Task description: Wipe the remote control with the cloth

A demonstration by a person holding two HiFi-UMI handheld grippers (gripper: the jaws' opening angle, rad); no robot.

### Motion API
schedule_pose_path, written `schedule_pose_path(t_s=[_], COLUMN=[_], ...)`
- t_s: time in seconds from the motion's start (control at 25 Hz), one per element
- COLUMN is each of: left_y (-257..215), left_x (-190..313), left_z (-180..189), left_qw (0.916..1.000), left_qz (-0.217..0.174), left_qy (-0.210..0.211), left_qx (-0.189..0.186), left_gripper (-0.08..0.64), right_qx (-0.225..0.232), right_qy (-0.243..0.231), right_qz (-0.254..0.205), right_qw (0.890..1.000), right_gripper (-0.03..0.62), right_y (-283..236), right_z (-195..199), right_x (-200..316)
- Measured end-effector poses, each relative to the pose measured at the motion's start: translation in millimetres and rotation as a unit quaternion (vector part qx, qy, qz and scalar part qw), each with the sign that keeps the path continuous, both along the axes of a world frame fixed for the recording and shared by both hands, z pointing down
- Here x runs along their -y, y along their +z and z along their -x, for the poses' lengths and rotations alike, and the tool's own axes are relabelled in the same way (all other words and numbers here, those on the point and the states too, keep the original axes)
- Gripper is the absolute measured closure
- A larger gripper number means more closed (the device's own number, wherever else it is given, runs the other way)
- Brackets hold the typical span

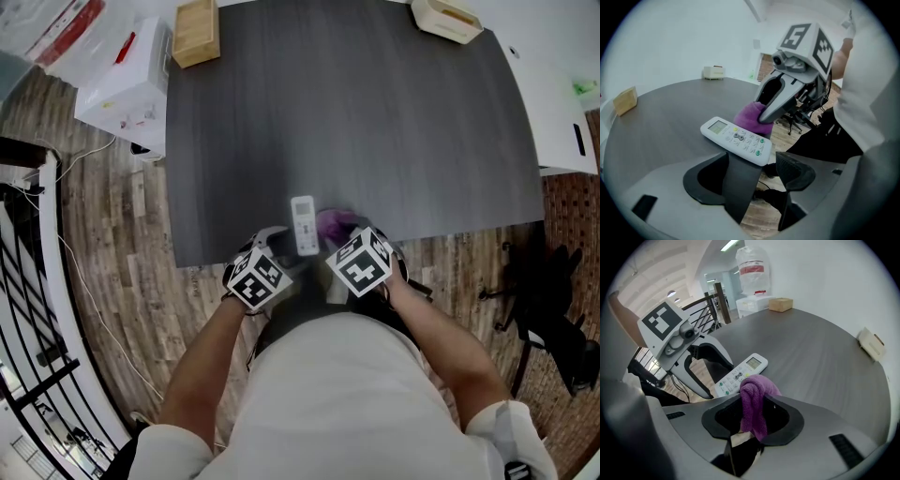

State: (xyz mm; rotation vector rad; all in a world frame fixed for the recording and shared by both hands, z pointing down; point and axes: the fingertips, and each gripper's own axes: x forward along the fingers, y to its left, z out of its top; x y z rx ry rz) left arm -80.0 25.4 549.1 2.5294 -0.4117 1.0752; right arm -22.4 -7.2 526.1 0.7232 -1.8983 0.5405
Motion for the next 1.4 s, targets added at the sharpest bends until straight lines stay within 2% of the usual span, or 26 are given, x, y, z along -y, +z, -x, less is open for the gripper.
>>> schedule_pose_path(t_s=[0.12,0.32,0.72,1.04,1.4], left_y=[1.3,1.5,2.6,2.9,1.1], left_x=[3.9,18.7,74.5,80.4,78.1], left_z=[-4.6,-14.4,-38.5,-39.3,-38.4], left_qw=[1.0,0.9999,0.9997,0.9995,0.9997], left_qz=[0.004,0.007,0.006,0.005,0.002], left_qy=[0.0,0.012,0.006,0.011,-0.007], left_qx=[0.001,0.01,0.025,0.029,0.023], left_gripper=[0.25,0.25,0.25,0.25,0.25], right_qx=[0.003,0.009,-0.011,-0.002,-0.008], right_qy=[-0.006,0.012,0.031,0.034,0.037], right_qz=[0.0,-0.002,-0.024,-0.022,-0.039], right_qw=[1.0,1.0,0.999,0.999,0.999], right_gripper=[0.469,0.469,0.469,0.469,0.469], right_y=[1.1,0.8,-4.5,-3.7,-8.7], right_z=[4.7,-3.7,-23.4,-27.0,-39.1], right_x=[-1.4,12.3,73.6,67.2,72.3])
